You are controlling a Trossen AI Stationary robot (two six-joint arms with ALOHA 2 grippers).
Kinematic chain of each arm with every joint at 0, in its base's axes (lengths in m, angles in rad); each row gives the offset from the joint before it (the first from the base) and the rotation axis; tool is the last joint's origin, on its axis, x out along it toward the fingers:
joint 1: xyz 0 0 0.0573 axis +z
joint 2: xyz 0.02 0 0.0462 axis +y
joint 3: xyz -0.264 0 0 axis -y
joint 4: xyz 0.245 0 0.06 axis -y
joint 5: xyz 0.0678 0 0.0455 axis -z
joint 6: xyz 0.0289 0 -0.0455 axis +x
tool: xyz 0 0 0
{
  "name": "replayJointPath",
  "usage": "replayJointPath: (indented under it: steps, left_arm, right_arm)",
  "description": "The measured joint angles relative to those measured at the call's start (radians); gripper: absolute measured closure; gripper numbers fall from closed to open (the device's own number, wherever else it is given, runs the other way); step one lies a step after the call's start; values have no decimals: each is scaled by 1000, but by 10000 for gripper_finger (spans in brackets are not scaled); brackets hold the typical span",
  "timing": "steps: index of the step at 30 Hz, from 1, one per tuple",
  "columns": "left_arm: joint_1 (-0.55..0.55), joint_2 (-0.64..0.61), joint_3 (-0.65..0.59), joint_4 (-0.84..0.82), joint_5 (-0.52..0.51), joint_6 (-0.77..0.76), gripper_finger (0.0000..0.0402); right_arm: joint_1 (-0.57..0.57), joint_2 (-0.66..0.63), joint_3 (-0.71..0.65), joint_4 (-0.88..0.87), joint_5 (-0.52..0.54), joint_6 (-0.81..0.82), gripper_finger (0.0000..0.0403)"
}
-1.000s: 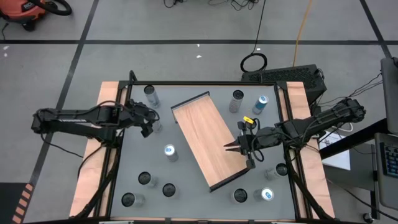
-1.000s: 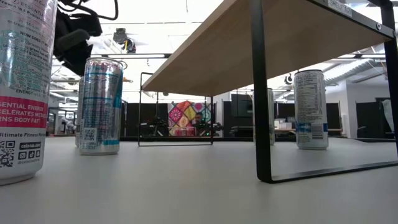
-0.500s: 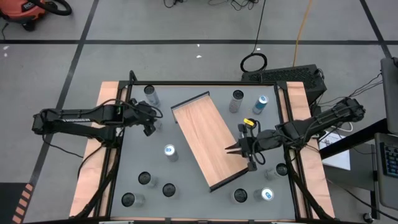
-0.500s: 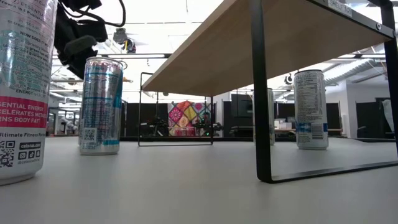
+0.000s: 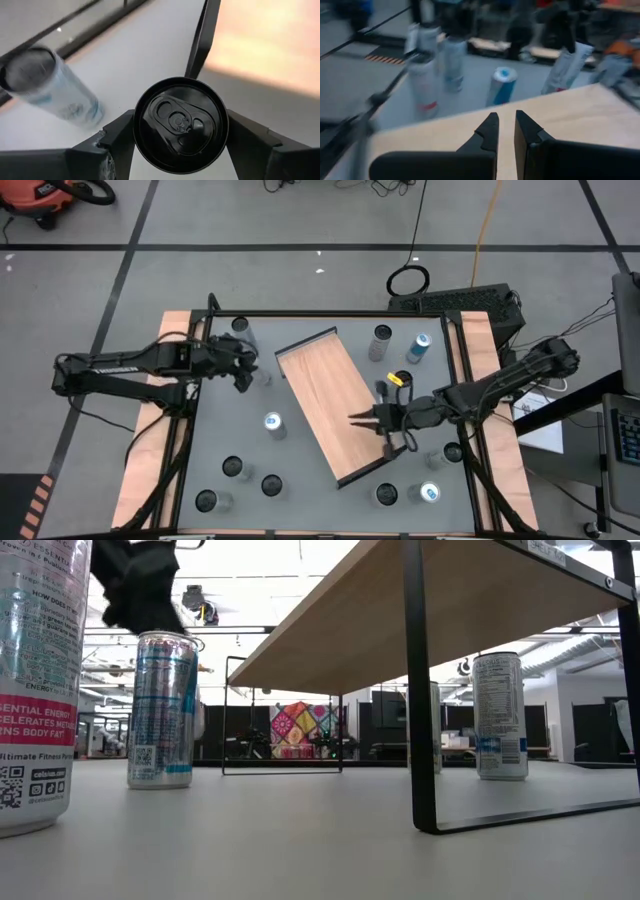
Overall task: Place canned beverage on shelf
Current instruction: Put the top left white-pink soda can on the shelf
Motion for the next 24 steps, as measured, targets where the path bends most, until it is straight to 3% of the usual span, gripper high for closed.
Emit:
replayJointPath:
  steps: [6, 10, 14, 24]
  left_arm:
    - [-1, 0, 129, -10, -7, -107, 157]
    - [-15, -1, 195, -21, 49, -133, 157]
    - [-49, -2, 246, -24, 108, -128, 157]
    - [-155, 8, 277, 39, 63, -127, 157]
  right_arm:
    - [-3, 174, 0, 406, 272, -111, 399]
    - [-24, 277, 20, 643, 303, -203, 377]
    - [-50, 339, 104, 588, 302, -147, 339]
    - [-77, 527, 335, 463, 336, -102, 231]
